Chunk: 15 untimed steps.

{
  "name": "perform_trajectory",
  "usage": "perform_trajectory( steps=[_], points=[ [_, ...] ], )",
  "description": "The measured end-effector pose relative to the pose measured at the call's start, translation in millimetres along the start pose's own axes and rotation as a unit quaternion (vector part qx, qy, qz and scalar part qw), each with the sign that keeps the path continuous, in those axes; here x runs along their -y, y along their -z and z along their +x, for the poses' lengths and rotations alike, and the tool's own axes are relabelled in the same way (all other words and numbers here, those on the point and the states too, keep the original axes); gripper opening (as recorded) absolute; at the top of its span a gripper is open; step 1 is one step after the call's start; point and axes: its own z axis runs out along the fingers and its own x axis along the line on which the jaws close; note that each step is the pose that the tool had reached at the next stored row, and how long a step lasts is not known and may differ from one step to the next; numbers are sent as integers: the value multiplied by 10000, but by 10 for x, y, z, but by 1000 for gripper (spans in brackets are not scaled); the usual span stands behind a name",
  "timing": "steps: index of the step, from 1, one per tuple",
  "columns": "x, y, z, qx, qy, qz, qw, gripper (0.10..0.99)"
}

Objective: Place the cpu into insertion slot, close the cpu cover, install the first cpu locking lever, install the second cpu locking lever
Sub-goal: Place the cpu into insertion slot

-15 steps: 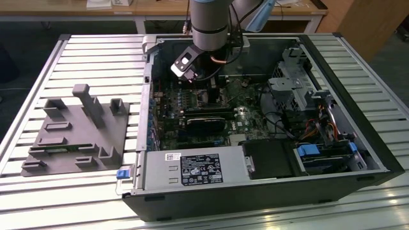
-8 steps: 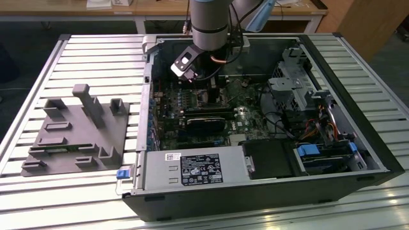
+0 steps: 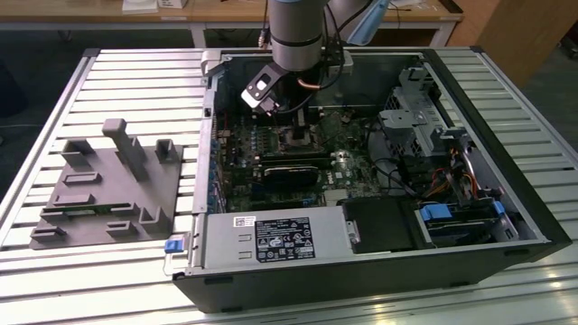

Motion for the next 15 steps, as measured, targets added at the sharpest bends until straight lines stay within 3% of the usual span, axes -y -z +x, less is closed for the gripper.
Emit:
perform_trajectory(
  steps=[5, 15],
  points=[
    [0, 4, 0, 0, 0, 0, 10000, 106],
    [-24, 13, 1, 2, -2, 8, 10000, 106]
  ],
)
